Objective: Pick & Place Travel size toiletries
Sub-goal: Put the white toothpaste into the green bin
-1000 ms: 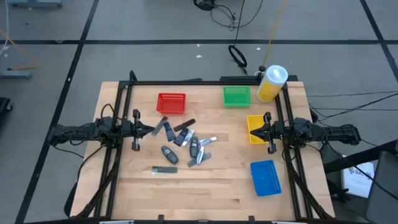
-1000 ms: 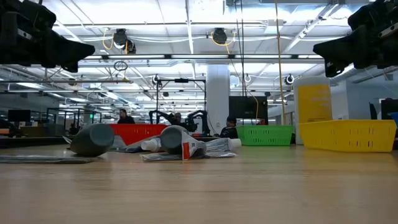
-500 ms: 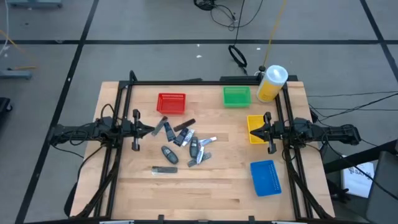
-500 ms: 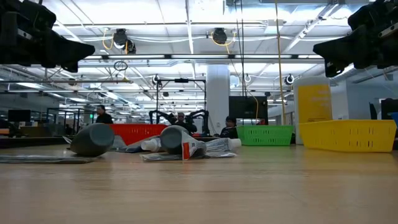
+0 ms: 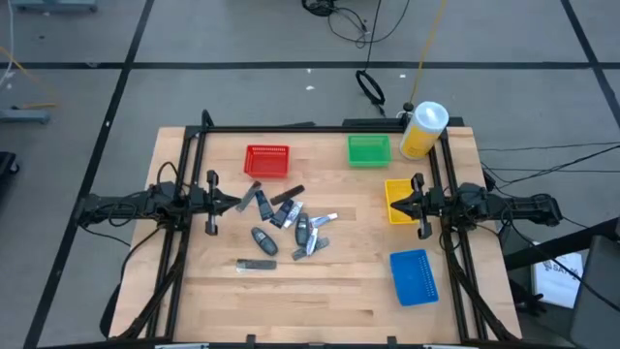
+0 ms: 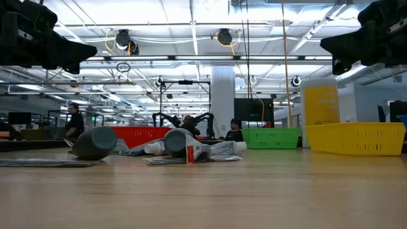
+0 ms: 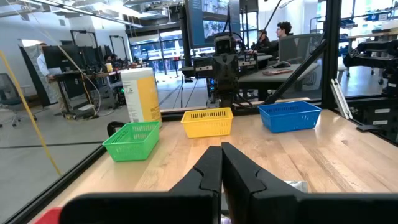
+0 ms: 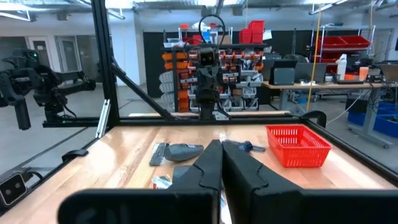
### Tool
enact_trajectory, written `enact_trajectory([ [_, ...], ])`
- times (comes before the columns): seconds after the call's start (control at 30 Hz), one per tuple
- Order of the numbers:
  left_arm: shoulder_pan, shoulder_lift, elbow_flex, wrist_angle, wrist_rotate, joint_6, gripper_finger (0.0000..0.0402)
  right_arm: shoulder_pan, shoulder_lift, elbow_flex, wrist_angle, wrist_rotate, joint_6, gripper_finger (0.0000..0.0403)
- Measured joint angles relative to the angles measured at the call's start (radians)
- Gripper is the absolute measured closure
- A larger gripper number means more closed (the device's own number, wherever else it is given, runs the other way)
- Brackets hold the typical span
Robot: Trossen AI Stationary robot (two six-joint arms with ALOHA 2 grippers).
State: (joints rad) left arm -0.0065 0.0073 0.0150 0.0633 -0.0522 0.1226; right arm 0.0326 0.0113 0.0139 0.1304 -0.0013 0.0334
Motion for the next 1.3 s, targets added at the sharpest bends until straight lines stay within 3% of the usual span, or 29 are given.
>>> enact_trajectory([
  [0.2,0.000,0.000,0.000,0.000,0.000,0.000,0.0394,0.000,0.003,0.000,0.067,0.000,0.119,0.0403],
  [0.47,0.000,0.000,0.000,0.000,0.000,0.000,0.0394,0.005,0.174,0.000,0.412,-0.005,0.197,0.0403],
  [0.63,0.000,0.000,0.000,0.000,0.000,0.000,0.0394,0.006,0.468,0.052,0.587,0.005,0.124,0.0403],
  [0.83,0.000,0.000,0.000,0.000,0.000,0.000,0.0394,-0.007,0.898,0.245,0.609,0.005,-0.063,0.0403],
  [0.93,0.000,0.000,0.000,0.000,0.000,0.000,0.0394,-0.039,1.083,0.341,0.587,0.005,-0.076,0.0403],
  [1.07,0.000,0.000,0.000,-0.001,-0.001,0.000,0.0394,-0.100,1.274,0.482,0.571,-0.007,-0.074,0.0403],
  [1.3,0.000,0.000,0.000,-0.006,-0.001,0.000,0.0394,-0.186,1.497,0.681,0.436,-0.187,-0.098,0.0378],
])
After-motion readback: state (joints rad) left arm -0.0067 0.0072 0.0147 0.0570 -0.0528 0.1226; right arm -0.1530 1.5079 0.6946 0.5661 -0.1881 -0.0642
